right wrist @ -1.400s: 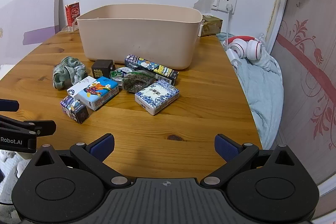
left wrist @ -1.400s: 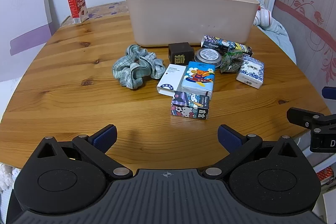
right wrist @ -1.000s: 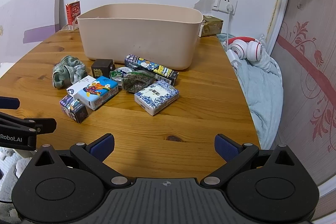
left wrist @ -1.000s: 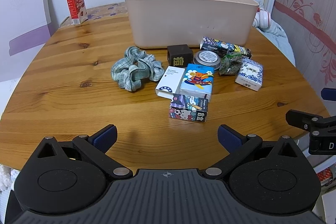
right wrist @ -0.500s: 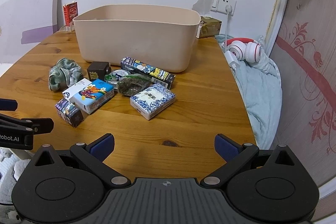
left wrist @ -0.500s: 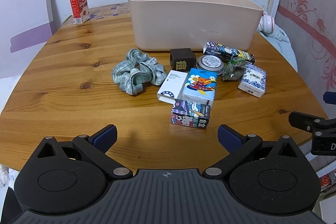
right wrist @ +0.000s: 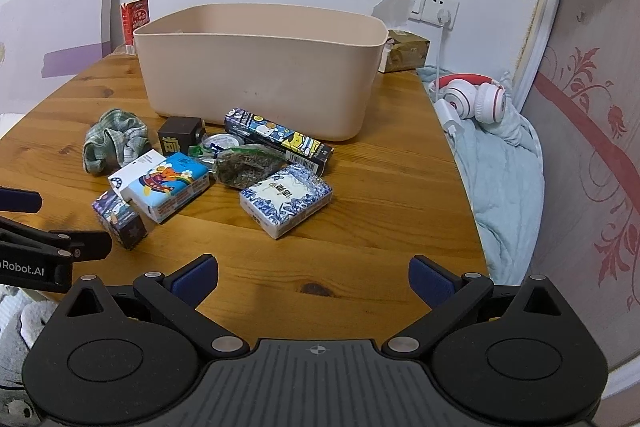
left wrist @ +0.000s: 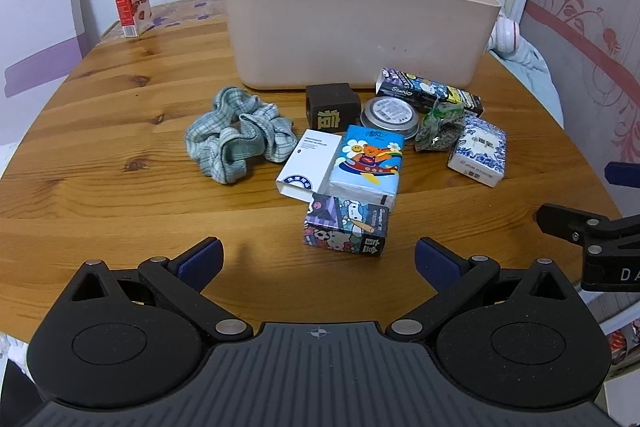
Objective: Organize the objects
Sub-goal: 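Move both grippers toward the cluster of items beside the beige bin, then grasp the purple cartoon box with the left gripper while the right grasps the blue-white patterned box, then carry both boxes over the beige bin and open both grippers, then withdraw both grippers from the bin toward the remaining items, then grasp the green plaid scrunchie with the left gripper while the right grasps the green snack bag, then lift both items over the beige bin and open both grippers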
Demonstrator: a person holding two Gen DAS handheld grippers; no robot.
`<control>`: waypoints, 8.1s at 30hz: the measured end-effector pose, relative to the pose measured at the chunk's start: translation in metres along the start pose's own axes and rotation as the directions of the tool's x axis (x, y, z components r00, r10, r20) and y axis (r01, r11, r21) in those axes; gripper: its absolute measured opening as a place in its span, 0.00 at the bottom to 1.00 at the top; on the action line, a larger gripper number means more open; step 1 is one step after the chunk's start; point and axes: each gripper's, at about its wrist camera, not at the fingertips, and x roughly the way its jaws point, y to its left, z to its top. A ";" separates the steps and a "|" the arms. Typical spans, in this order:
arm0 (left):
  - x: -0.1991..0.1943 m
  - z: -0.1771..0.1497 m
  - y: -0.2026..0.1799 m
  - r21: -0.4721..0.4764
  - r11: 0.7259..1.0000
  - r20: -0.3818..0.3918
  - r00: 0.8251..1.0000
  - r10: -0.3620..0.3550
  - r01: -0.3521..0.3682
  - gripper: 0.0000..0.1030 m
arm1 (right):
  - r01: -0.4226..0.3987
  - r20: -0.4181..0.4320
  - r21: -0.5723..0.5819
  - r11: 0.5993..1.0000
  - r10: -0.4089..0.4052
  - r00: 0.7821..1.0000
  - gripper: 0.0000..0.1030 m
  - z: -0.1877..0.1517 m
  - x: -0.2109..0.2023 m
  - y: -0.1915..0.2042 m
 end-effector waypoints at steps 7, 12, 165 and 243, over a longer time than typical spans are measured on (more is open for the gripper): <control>0.016 0.007 -0.003 0.015 0.999 -0.018 0.999 0.039 -0.039 1.00 | -0.008 -0.005 -0.046 0.999 0.008 1.000 1.00 0.009 0.020 -0.003; 0.027 0.011 -0.006 0.012 0.999 -0.024 0.999 0.044 -0.044 1.00 | -0.021 -0.005 -0.104 0.994 0.021 1.000 1.00 0.018 0.038 -0.003; 0.091 0.095 0.090 0.062 0.997 -0.064 0.997 -0.031 0.035 0.70 | -0.072 -0.058 -0.046 0.996 0.069 0.996 0.83 0.060 0.095 0.034; 0.070 0.221 0.002 0.140 0.990 0.211 0.977 -0.041 0.011 0.18 | -0.053 0.292 -0.093 0.994 0.078 0.953 0.38 0.186 0.080 -0.006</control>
